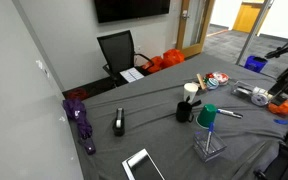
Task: Move the tongs to the white cup
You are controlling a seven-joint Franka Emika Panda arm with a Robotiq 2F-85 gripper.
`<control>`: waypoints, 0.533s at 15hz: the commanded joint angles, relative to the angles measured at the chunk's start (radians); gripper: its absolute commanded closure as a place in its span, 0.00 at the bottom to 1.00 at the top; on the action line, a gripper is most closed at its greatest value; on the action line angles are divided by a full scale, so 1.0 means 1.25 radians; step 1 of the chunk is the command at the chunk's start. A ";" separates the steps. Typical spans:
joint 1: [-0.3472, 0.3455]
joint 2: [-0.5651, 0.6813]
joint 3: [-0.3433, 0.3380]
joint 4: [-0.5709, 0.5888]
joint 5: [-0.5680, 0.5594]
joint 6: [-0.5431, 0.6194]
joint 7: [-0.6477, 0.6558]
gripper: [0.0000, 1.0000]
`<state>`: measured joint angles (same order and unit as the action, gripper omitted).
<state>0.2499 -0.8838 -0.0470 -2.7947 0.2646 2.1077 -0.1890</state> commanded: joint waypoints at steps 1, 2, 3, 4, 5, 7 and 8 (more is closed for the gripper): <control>-0.009 0.002 0.007 -0.006 0.007 -0.006 -0.005 0.00; -0.009 0.003 0.007 -0.013 0.006 -0.006 -0.005 0.00; -0.009 0.005 0.007 -0.017 0.006 -0.006 -0.005 0.00; -0.009 0.006 0.007 -0.018 0.006 -0.006 -0.005 0.00; -0.009 0.006 0.007 -0.018 0.006 -0.006 -0.005 0.00; -0.009 0.006 0.007 -0.018 0.006 -0.006 -0.005 0.00; -0.009 0.006 0.007 -0.018 0.006 -0.006 -0.005 0.00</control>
<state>0.2499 -0.8773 -0.0470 -2.8197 0.2644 2.1060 -0.1887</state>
